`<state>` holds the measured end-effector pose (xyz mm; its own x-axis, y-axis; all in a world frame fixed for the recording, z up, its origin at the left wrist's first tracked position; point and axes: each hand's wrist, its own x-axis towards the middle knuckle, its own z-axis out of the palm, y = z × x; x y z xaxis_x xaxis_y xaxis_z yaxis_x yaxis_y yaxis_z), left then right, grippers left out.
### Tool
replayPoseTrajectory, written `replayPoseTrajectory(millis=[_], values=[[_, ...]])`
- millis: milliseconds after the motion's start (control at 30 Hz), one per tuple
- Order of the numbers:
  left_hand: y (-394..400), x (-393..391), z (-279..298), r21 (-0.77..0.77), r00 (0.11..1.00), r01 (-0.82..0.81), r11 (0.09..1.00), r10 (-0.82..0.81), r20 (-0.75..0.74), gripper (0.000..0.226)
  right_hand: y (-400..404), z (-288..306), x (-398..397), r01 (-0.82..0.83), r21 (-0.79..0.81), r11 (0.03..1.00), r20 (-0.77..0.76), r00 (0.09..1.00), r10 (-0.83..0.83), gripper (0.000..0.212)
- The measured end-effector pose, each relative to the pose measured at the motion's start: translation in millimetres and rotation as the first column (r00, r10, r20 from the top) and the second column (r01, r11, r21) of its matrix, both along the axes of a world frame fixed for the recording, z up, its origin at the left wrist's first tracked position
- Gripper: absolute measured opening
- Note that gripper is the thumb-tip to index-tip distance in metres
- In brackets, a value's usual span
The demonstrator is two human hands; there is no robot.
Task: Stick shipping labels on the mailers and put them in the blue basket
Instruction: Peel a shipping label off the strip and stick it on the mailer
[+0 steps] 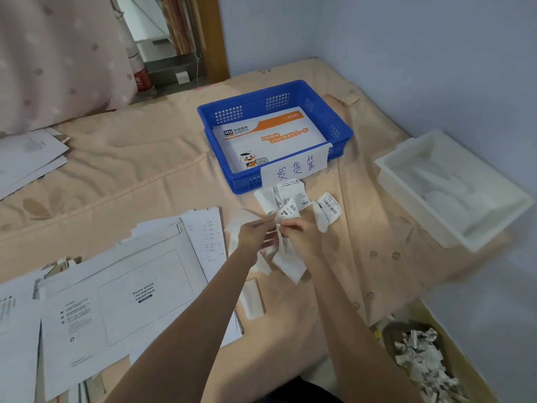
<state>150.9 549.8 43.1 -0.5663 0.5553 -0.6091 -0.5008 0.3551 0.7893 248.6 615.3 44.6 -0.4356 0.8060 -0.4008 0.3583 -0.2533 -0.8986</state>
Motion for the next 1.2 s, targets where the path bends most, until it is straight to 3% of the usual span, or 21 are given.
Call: replayPoseTrajectory(millis=[367,633,800,933,1067,1200], values=[[-4,-3,4,0.037,1.000,0.005,0.999,-0.004,-0.031,0.004,-1,6,-6,0.039,-0.046,0.998,-0.074,0.996,-0.042,0.015],[-5,-5,2,0.015,0.999,-0.010,1.000,0.011,-0.053,0.004,6,-5,-15,-0.037,0.006,0.999,0.075,0.997,0.037,0.007],[-4,-4,2,0.021,0.996,-0.039,0.999,0.040,-0.077,0.015,8,-12,-16,0.038,-0.147,0.988,0.039,0.999,-0.032,0.019],[-2,-4,1,-0.021,0.974,-0.040,0.999,0.035,-0.223,0.014,6,11,-14,0.070,-0.252,0.965,-0.005,0.997,-0.074,0.027],[0,-8,0,-0.037,0.963,-0.035,0.999,0.024,-0.270,0.008,3,8,-15,-0.011,-0.112,0.994,0.115,0.993,0.024,0.023],[0,-9,0,-0.022,0.979,-0.049,0.999,0.044,-0.198,0.013,6,6,-13,-0.028,-0.152,0.988,0.008,1.000,0.030,0.022]])
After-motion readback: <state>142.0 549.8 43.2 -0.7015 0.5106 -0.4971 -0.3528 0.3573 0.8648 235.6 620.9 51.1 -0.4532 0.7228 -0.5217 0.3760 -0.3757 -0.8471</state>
